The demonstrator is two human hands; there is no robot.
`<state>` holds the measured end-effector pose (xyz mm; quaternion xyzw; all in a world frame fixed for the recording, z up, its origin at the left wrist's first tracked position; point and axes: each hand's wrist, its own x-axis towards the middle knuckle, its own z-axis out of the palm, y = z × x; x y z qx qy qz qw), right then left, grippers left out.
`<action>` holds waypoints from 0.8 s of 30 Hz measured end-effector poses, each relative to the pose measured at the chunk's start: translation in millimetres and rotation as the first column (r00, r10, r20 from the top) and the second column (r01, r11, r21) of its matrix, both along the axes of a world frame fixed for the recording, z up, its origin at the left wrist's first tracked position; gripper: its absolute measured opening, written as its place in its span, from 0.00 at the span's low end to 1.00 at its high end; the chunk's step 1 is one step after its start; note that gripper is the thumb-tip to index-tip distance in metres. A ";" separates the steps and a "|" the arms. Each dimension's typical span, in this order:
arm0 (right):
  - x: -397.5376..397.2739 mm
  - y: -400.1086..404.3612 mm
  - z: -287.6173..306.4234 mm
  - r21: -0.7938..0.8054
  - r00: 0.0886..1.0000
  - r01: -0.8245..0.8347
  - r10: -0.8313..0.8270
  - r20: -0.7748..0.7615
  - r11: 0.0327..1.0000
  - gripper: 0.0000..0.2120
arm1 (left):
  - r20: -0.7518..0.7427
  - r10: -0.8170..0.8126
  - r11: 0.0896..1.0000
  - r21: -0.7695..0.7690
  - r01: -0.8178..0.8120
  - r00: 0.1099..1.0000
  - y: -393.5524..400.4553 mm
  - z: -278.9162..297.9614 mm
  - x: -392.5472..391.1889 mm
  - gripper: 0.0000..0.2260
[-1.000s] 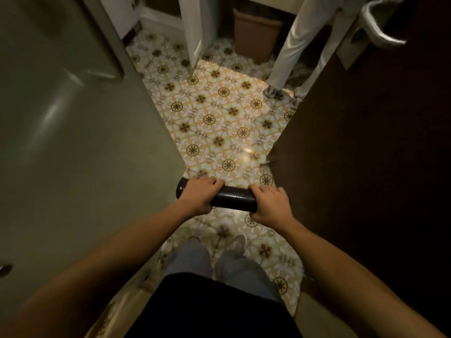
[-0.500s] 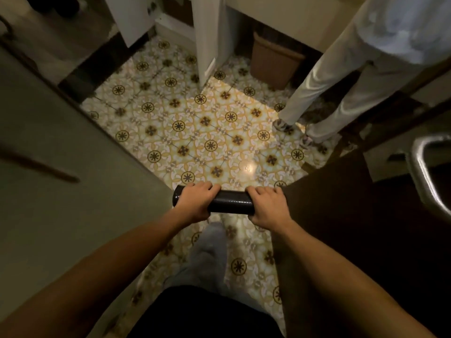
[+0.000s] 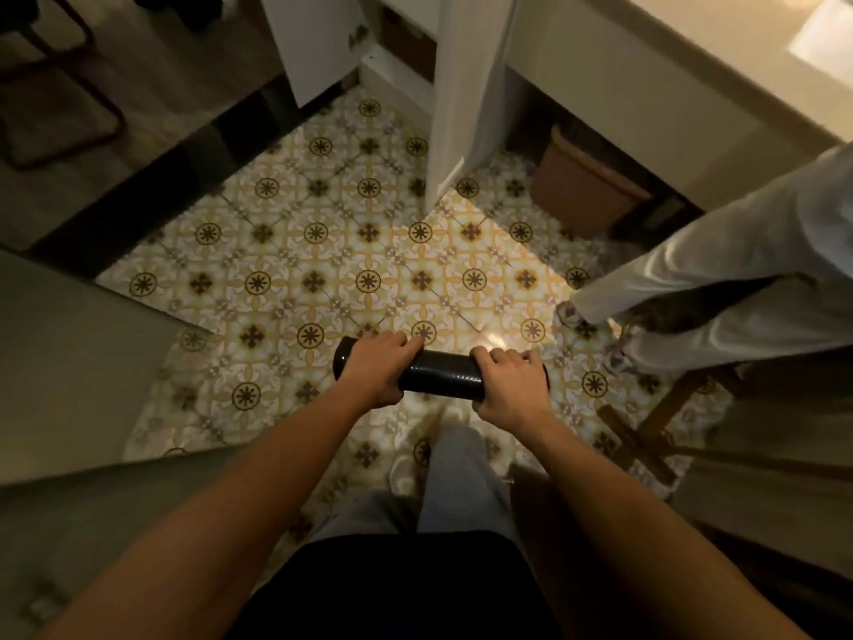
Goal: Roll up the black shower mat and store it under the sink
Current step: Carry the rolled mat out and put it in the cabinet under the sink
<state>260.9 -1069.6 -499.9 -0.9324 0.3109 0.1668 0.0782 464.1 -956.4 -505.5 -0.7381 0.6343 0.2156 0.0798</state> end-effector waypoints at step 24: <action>396.6 -292.4 -13.1 0.132 0.941 -0.337 0.338 0.011 0.932 0.29 | -0.030 0.358 0.934 0.018 -0.357 0.933 -227.0 -13.7 345.8 0.28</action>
